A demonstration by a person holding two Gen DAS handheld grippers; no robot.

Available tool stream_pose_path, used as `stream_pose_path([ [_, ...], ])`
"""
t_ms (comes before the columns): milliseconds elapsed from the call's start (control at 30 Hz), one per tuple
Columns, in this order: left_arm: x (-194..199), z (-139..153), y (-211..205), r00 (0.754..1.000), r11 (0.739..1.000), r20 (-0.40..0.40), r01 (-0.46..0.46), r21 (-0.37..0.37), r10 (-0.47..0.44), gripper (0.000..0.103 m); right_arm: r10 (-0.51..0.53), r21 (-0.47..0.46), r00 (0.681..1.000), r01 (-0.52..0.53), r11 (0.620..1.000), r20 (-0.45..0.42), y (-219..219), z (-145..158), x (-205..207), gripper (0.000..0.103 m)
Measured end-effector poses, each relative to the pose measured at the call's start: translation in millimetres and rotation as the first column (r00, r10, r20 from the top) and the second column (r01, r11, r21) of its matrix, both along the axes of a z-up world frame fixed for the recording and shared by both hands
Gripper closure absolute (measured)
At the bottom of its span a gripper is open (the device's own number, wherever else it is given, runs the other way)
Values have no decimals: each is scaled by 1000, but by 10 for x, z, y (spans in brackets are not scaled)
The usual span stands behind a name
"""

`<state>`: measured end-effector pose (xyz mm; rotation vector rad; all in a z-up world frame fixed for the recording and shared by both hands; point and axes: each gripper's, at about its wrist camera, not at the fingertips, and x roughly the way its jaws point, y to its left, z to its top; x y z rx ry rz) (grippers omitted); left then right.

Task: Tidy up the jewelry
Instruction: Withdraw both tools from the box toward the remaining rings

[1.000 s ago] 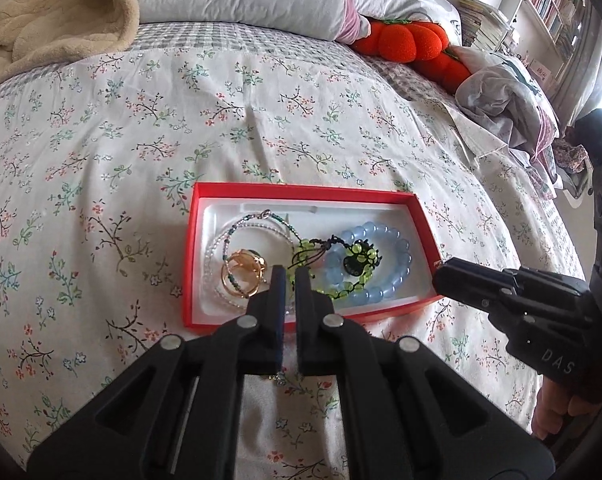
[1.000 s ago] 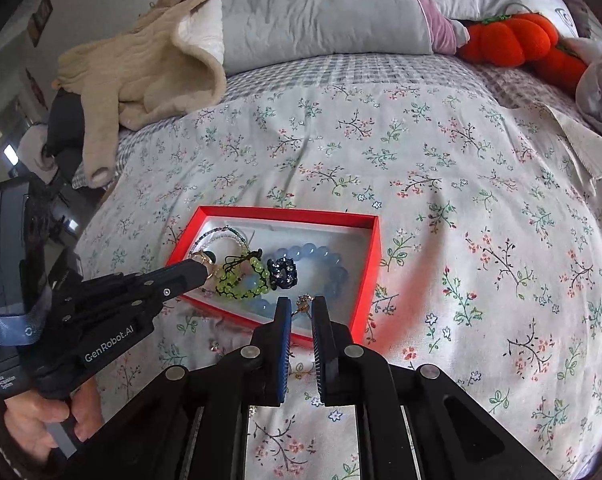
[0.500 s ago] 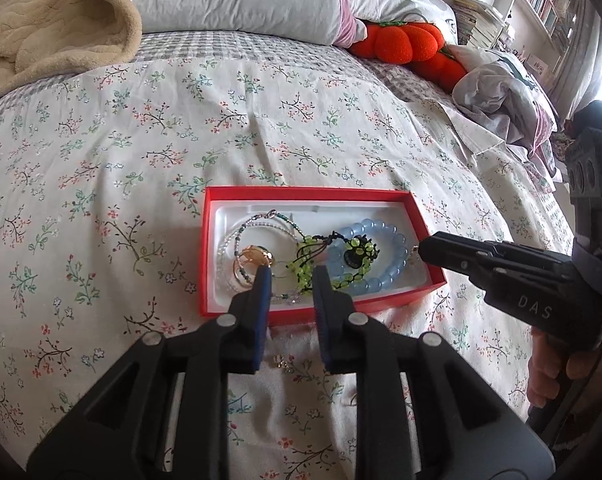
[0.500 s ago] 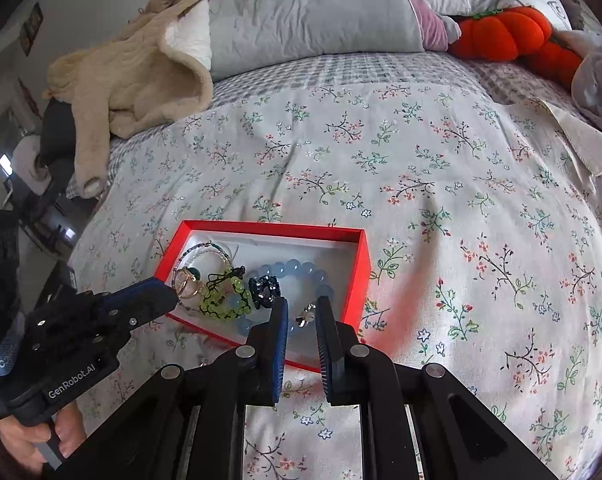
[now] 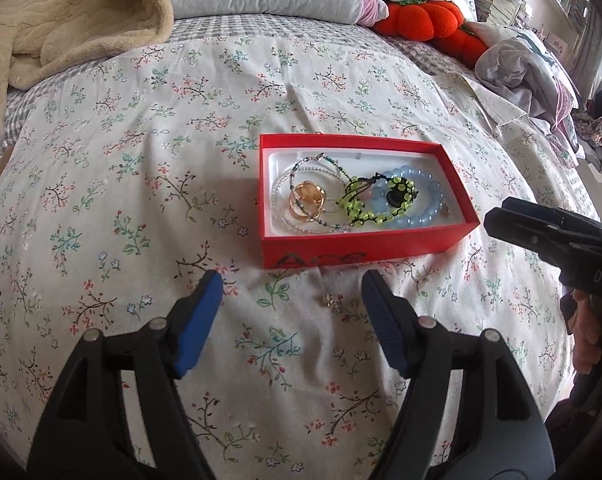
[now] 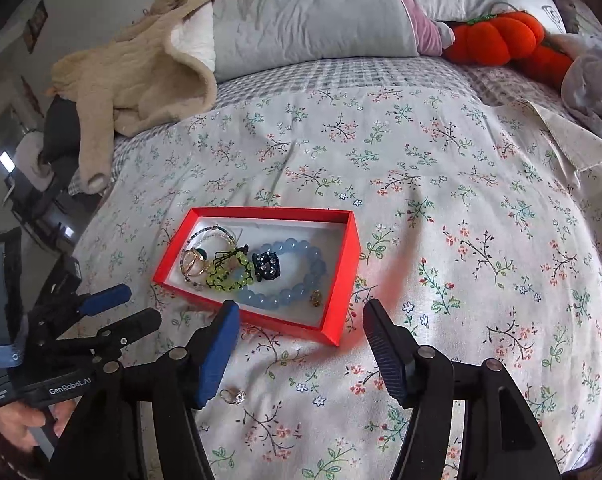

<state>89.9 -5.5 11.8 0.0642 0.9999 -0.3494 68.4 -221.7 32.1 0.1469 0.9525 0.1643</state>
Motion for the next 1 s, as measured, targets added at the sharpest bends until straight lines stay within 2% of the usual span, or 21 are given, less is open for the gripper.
stream_pose_path([
  [100, -84, -86, 67, 999, 999, -34, -9, 35, 10, 24, 35, -39, 999, -36, 999, -17, 110, -73, -138, 38],
  [333, -264, -249, 263, 994, 998, -99, -42, 54, 47, 20, 71, -69, 995, -75, 995, -63, 234, -294, -357, 33],
  [567, -320, -338, 306, 994, 993, -95, -48, 108, 58, 20, 101, -86, 989, -111, 990, -112, 329, -524, -452, 33],
  [767, -307, -408, 284, 988, 995, -152, -8, 100, 23, 20, 132, -119, 976, -154, 981, -172, 507, -790, -442, 33],
  [867, -309, -379, 263, 988, 996, -155, 4, 88, 10, 20, 149, -160, 978, -173, 972, -148, 587, -810, -428, 33],
  [1000, -303, -365, 253, 987, 997, -162, 11, 75, 1, 20, 149, -159, 980, -169, 973, -131, 631, -831, -388, 33],
])
